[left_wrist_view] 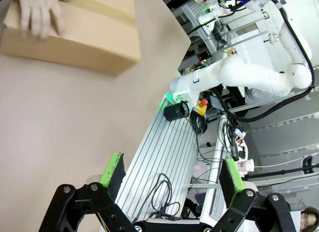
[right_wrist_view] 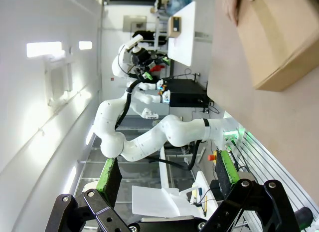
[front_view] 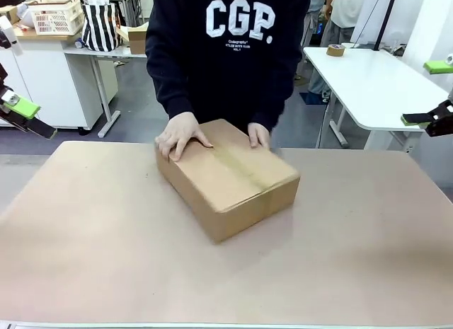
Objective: Pack the gift set into the box.
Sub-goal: Press and hold the closed box until the human finishes sealing it.
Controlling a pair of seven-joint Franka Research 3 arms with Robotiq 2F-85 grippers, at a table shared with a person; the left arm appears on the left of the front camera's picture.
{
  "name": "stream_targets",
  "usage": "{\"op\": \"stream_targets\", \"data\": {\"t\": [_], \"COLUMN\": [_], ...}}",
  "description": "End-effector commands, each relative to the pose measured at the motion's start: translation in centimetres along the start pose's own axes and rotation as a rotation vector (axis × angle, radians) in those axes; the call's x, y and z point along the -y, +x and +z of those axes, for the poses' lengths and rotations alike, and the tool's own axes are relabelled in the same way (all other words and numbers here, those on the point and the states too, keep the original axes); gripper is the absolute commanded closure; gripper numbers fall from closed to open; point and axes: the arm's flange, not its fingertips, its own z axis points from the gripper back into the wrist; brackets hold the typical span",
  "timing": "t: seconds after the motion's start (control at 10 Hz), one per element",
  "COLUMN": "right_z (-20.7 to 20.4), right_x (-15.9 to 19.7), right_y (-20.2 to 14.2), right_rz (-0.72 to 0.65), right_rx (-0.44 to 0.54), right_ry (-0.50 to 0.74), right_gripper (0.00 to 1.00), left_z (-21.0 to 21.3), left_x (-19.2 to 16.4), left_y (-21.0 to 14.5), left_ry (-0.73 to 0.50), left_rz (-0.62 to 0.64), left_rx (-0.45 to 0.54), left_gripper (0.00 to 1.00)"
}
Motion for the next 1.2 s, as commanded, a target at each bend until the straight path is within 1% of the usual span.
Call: {"op": "stream_targets", "data": {"t": [0.0, 1.1], "right_z": [0.05, 0.05], "right_x": [-0.45, -0.45], "right_y": [0.02, 0.02], "right_rz": [-0.002, -0.002], "right_rx": [-0.002, -0.002], "right_ry": [0.004, 0.004], "right_gripper": [0.0, 0.0], "left_z": [0.02, 0.02], "left_x": [-0.02, -0.02], "left_y": [-0.37, -0.37], "left_ry": [-0.003, -0.003], "left_rz": [-0.006, -0.006], "left_rx": [-0.004, -0.004], "left_gripper": [0.0, 0.0]}}
